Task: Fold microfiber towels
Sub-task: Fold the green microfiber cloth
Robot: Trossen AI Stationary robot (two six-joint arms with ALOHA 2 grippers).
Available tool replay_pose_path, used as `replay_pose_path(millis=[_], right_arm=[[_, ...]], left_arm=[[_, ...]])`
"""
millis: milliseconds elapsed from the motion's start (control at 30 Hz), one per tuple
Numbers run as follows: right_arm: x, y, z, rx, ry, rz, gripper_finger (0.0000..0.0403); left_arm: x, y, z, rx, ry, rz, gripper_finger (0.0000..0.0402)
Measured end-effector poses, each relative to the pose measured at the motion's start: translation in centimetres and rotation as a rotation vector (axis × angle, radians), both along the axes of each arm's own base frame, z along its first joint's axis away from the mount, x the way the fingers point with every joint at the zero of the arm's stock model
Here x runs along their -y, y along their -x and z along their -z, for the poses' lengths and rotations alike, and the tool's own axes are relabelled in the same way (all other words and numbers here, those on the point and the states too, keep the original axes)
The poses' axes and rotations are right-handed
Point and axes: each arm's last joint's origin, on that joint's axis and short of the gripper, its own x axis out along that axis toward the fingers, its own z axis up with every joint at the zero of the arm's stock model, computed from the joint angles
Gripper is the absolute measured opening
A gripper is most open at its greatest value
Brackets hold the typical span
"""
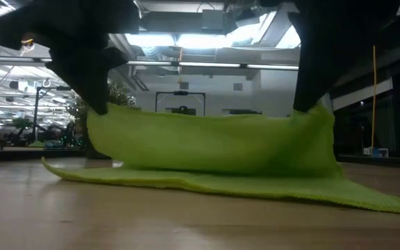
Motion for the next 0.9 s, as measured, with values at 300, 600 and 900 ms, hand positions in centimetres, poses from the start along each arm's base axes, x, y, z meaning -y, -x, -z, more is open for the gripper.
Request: replay_pose_path(millis=[300, 600, 900], right_arm=[[-1.2, 0.2, 1.7, -0.067, -0.061, -0.022, 0.0], [-1.6, 0.1, 1.7, -0.038, -0.083, -0.026, 0.0], [-1.7, 0.0, 1.7, -0.024, -0.088, -0.025, 0.0]], left_arm=[[1.0, 0.6, 0.8, -0.007, 0.053, 0.005, 0.0], [1.2, 0.6, 1.3, 0.005, 0.129, 0.002, 0.0012], [0.6, 0.9, 1.5, -0.034, 0.107, -0.066, 0.0087]])
